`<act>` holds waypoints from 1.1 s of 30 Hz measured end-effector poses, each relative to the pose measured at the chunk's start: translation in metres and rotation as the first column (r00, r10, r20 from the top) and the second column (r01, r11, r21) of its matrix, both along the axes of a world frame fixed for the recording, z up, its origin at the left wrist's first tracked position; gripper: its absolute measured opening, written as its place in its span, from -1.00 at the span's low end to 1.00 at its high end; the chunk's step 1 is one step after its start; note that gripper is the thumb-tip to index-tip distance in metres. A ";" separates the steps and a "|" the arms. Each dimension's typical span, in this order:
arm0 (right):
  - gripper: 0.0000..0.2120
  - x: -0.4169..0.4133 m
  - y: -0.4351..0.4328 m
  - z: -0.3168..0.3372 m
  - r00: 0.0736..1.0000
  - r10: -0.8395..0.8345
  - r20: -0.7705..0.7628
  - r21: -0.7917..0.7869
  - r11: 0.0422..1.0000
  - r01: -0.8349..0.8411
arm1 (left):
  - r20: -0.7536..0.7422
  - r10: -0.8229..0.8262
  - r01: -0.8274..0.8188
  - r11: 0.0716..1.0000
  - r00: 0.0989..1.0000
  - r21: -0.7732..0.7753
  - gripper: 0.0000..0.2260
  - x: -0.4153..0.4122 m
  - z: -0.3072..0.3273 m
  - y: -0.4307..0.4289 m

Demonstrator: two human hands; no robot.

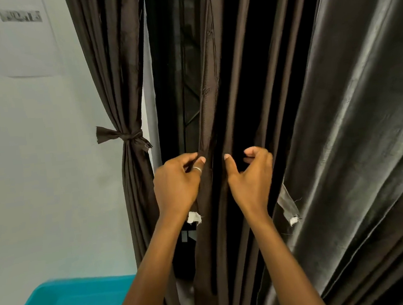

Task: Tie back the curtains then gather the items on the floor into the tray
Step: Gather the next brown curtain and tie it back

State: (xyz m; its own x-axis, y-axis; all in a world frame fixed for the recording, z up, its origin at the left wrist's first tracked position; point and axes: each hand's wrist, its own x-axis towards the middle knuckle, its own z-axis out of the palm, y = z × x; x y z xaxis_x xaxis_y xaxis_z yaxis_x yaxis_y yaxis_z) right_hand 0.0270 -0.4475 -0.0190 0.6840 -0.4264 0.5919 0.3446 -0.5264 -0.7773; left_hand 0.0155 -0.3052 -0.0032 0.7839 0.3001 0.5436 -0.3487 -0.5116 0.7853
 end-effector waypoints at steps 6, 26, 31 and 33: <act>-0.36 0.014 -0.003 0.014 0.984 0.134 -0.118 -0.011 0.991 -0.137 | 0.009 0.008 -0.008 1.000 1.000 -0.015 -0.74 0.007 -0.002 0.003; -0.65 -0.006 0.037 -0.026 0.966 0.255 0.038 -0.276 0.932 -0.235 | -0.007 -0.116 0.117 0.992 0.993 0.055 -0.75 -0.003 -0.001 -0.008; -0.70 -0.007 0.038 -0.027 0.968 0.252 0.017 -0.265 0.934 -0.238 | -0.077 -0.011 0.016 0.997 0.997 0.071 -0.62 -0.006 0.009 -0.016; -0.72 -0.008 0.037 -0.026 0.962 0.272 0.021 -0.263 0.930 -0.258 | -0.089 0.050 -0.040 0.993 0.995 0.107 -0.66 -0.005 0.013 -0.018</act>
State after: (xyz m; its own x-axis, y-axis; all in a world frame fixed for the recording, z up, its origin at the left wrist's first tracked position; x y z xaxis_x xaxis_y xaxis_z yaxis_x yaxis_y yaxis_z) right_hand 0.0189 -0.4102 -0.0451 0.7137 -0.0636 0.6975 0.5380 -0.5880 -0.6041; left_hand 0.0103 -0.3232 0.0096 0.8189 0.2811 0.5004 -0.2526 -0.6064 0.7540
